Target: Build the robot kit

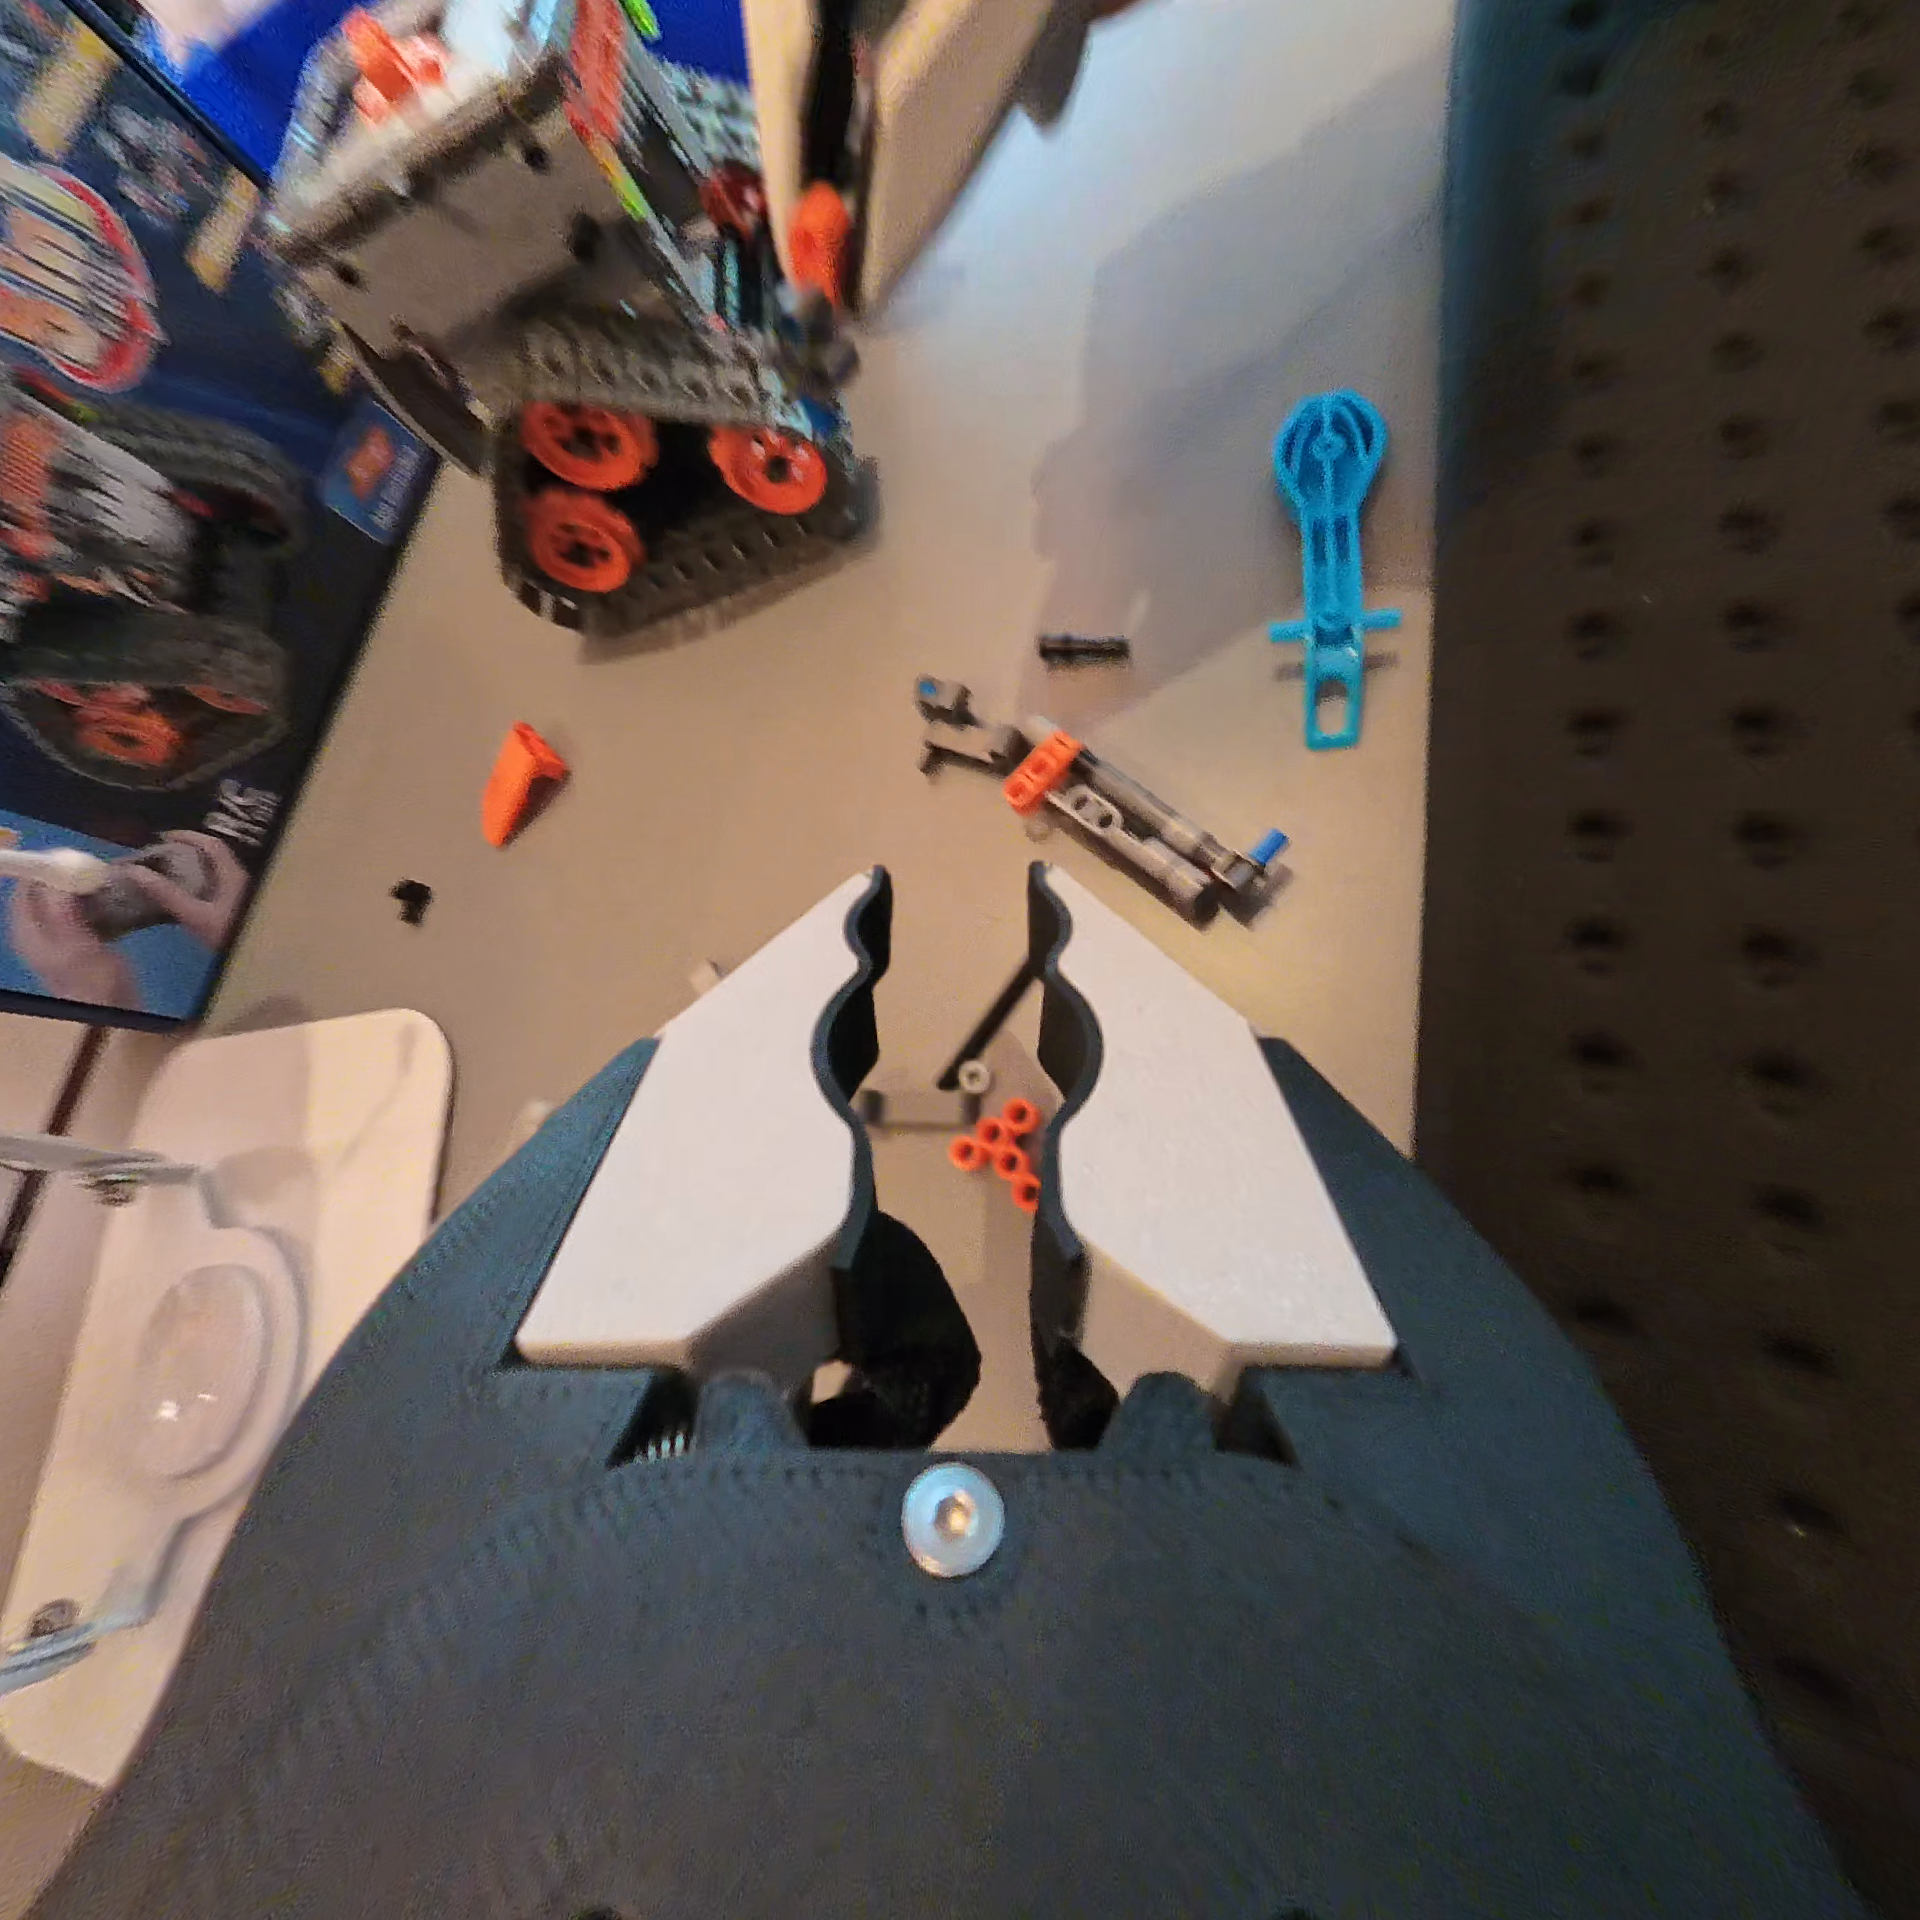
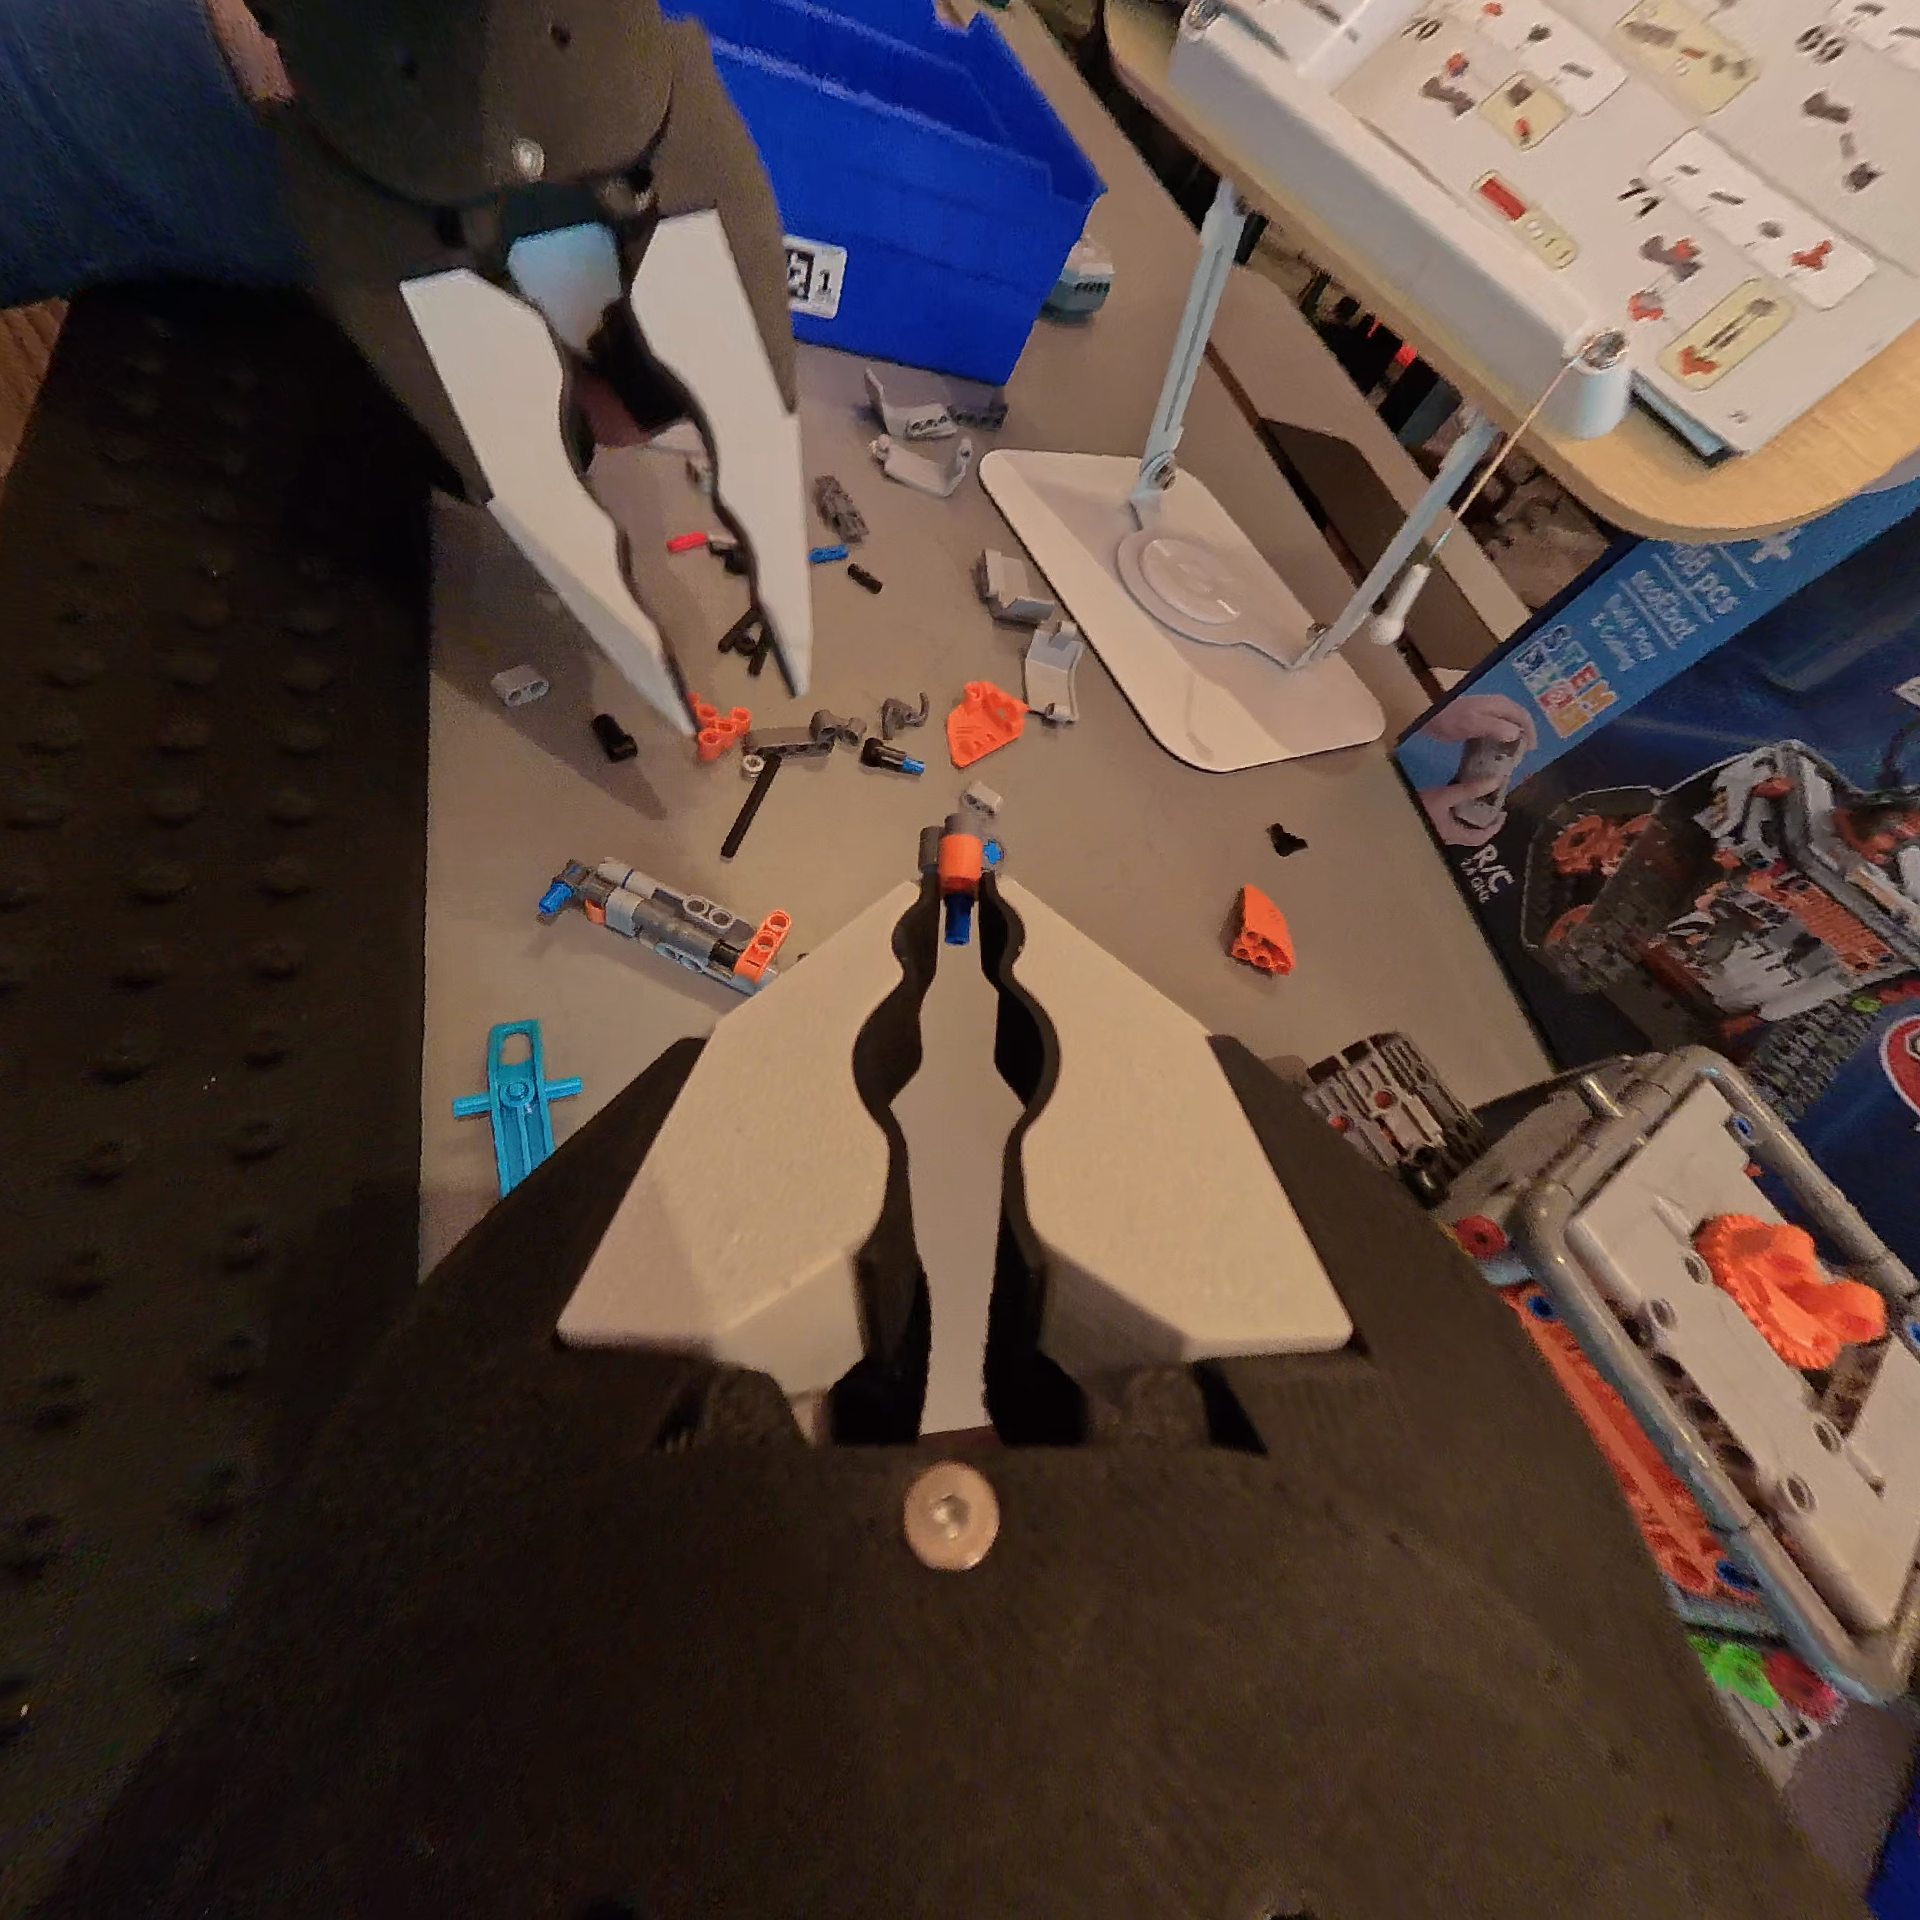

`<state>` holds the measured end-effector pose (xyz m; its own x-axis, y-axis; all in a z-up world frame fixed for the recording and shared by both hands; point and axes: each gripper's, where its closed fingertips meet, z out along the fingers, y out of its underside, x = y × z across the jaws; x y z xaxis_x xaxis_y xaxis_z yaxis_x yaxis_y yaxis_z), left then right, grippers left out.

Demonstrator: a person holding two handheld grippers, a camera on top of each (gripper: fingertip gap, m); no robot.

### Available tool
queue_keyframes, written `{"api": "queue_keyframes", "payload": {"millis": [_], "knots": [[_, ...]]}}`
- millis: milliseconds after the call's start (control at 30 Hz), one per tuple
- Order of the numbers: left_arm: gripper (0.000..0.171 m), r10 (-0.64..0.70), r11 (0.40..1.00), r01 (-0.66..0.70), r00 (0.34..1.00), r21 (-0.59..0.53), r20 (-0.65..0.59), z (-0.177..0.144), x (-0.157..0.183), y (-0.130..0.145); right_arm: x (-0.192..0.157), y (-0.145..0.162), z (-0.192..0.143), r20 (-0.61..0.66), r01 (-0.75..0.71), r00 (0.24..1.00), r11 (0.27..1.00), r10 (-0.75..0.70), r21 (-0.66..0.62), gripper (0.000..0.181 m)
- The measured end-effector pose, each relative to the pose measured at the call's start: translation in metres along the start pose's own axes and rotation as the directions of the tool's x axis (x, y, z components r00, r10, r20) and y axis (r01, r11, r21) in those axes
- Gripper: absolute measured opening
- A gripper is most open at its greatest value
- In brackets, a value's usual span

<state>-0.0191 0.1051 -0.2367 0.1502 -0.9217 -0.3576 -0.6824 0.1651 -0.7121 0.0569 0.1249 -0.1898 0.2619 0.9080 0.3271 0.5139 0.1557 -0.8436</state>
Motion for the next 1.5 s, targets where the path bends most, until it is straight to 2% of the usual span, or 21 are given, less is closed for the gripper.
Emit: {"api": "queue_keyframes", "payload": {"millis": [133, 300, 433, 600, 667, 800, 967, 1100, 1133, 1233, 1367, 1433, 1500], "knots": [[0.025, 0.042, 0.998, -0.043, 0.998, 0.041, 0.04, 0.01, -0.014, -0.018, -0.005, 0.004, 0.017, 0.043, 0.051, 0.998, 0.996, -0.048, -0.069, 0.005], [0.026, 0.125, 0.987, -0.129, 0.991, 0.091, 0.049, 0.023, -0.018, -0.04, -0.009, -0.004, 0.027, 0.063, 0.126, 0.991, 0.989, -0.122, -0.071, 0.005], [0.026, 0.019, 0.987, -0.016, 1.0, 0.161, -0.02, 0.025, -0.02, -0.052, -0.01, -0.009, 0.025, 0.034, 0.232, 0.973, 0.971, -0.23, -0.062, 0.005], [0.017, -0.092, 0.96, 0.117, 0.99, 0.253, -0.109, 0.022, -0.021, -0.059, -0.013, -0.015, 0.021, 0.025, 0.304, 0.953, 0.952, -0.303, -0.044, 0.005], [0.024, -0.104, 0.96, 0.127, 0.989, 0.249, -0.105, 0.024, -0.024, -0.056, -0.016, -0.017, 0.021, 0.039, 0.306, 0.952, 0.952, -0.305, -0.029, 0.005], [0.024, -0.097, 0.955, 0.126, 0.988, 0.27, -0.118, 0.022, -0.022, -0.059, -0.019, -0.018, 0.021, 0.061, 0.3, 0.953, 0.954, -0.298, -0.014, 0.005], [0.015, -0.103, 0.937, 0.155, 0.979, 0.313, -0.178, 0.021, -0.017, -0.063, -0.019, -0.021, 0.02, 0.073, 0.3, 0.952, 0.954, -0.299, -0.003, 0.005], [0.015, -0.114, 0.923, 0.178, 0.973, 0.341, -0.199, 0.019, -0.019, -0.063, -0.017, -0.024, 0.021, 0.073, 0.25, 0.965, 0.968, -0.251, 0.01, 0.006], [0.015, -0.117, 0.921, 0.183, 0.972, 0.343, -0.203, 0.018, -0.02, -0.061, -0.016, -0.025, 0.02, 0.074, 0.224, 0.972, 0.974, -0.225, 0.016, 0.013], [0.015, -0.156, 0.906, 0.231, 0.961, 0.355, -0.227, 0.015, -0.026, -0.056, -0.004, -0.021, 0.013, 0.068, 0.088, 0.994, 0.996, -0.087, -0.002, 0.021], [0.015, -0.226, 0.893, 0.307, 0.938, 0.329, -0.263, 0.013, -0.034, -0.045, -0.004, 0.024, 0.021, 0.104, -0.051, 0.992, 0.983, 0.07, -0.176, 0.023], [0.015, -0.25, 0.897, 0.329, 0.928, 0.294, -0.276, 0.016, -0.035, -0.036, -0.011, 0.049, 0.03, 0.118, -0.074, 0.987, 0.963, 0.107, -0.258, 0.022], [0.015, -0.271, 0.896, 0.352, 0.917, 0.272, -0.293, 0.021, -0.035, -0.03, -0.015, 0.061, 0.038, 0.125, -0.077, 0.985, 0.955, 0.117, -0.285, 0.021]]}}
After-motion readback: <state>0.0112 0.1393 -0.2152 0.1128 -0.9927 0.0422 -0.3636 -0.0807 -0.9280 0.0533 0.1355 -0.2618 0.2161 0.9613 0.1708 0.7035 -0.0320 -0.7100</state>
